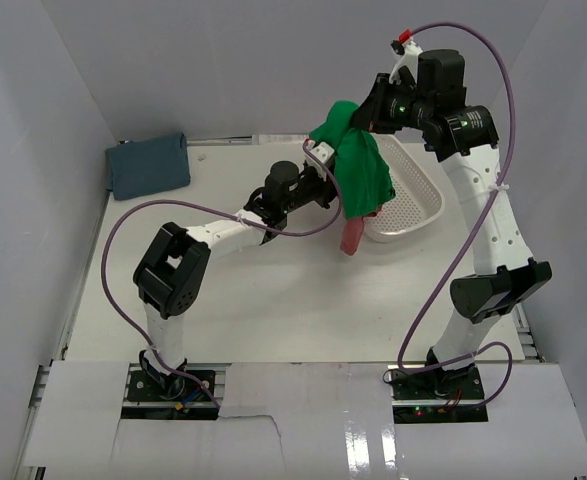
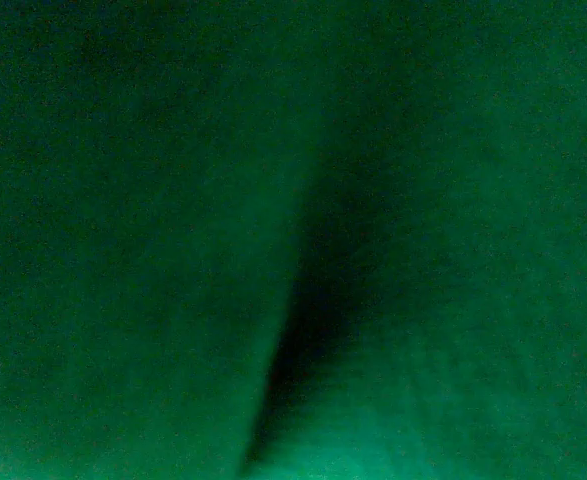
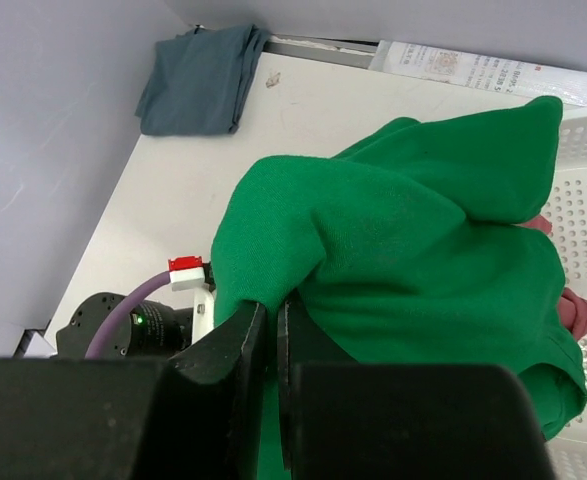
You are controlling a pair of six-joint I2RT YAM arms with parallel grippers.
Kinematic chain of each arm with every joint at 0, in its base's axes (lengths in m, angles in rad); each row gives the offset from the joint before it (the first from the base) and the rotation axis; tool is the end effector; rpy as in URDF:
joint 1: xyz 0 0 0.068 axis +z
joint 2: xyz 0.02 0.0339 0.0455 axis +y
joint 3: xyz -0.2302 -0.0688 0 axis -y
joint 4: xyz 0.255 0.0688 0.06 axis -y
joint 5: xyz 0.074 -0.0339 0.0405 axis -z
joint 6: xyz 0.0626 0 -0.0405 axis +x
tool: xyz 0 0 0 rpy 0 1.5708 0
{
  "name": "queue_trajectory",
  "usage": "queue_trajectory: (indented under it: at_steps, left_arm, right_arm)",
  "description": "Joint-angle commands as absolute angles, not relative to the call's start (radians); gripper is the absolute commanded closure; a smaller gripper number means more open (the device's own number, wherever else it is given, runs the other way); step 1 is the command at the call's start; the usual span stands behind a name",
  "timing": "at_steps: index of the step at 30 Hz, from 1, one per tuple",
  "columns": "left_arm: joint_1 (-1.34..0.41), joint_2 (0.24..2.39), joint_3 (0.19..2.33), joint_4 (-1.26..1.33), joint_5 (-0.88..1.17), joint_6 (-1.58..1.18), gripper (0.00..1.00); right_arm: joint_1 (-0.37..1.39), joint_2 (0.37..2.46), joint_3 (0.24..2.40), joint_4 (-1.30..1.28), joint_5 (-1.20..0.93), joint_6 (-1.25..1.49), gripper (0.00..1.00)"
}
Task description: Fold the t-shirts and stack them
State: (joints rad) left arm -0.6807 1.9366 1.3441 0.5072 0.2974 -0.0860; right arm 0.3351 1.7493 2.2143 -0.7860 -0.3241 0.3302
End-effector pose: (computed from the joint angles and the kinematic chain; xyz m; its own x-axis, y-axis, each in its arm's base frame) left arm 0.3621 -0.3168 0.2244 -0.1371 0.0054 -0.9905 0.8199 0.5618 -0.1105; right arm 0.3603 0.1466 0.4659 -0.4755 0.1599 -0.8651 -0.4683 0.7865 0.4027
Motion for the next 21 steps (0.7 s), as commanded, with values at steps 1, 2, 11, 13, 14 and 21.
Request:
queue_trajectory:
  at_steps: [1, 2, 11, 13, 14, 21]
  left_arm:
    - [-0.681, 1.875, 1.353, 0.508, 0.258, -0.109, 1.00]
    - [-0.681, 1.844, 1.336, 0.508, 0.233, -0.110, 1.00]
    - [-0.673, 1.816, 1.250, 0.402, 0.110, -0.159, 1.00]
    - [-0.672, 1.836, 1.249, 0.400, 0.124, -0.185, 1.00]
    - [-0.672, 1.842, 1.250, 0.400, 0.130, -0.192, 1.00]
    - [-0.672, 1.878, 1.243, 0.390, 0.149, -0.213, 1.00]
  right_arm:
    - [0.307, 1.681, 2.264, -0.695, -0.364, 0.348, 0.92]
    - [0.290, 1.687, 2.273, -0.696, -0.365, 0.351, 0.92]
    - [0.111, 1.689, 2.341, -0.618, -0.426, 0.403, 0.92]
    - [0.081, 1.689, 2.358, -0.597, -0.461, 0.423, 0.92]
    - [0.069, 1.687, 2.367, -0.588, -0.474, 0.443, 0.92]
    - [-0.052, 1.655, 2.365, -0.525, -0.526, 0.489, 0.92]
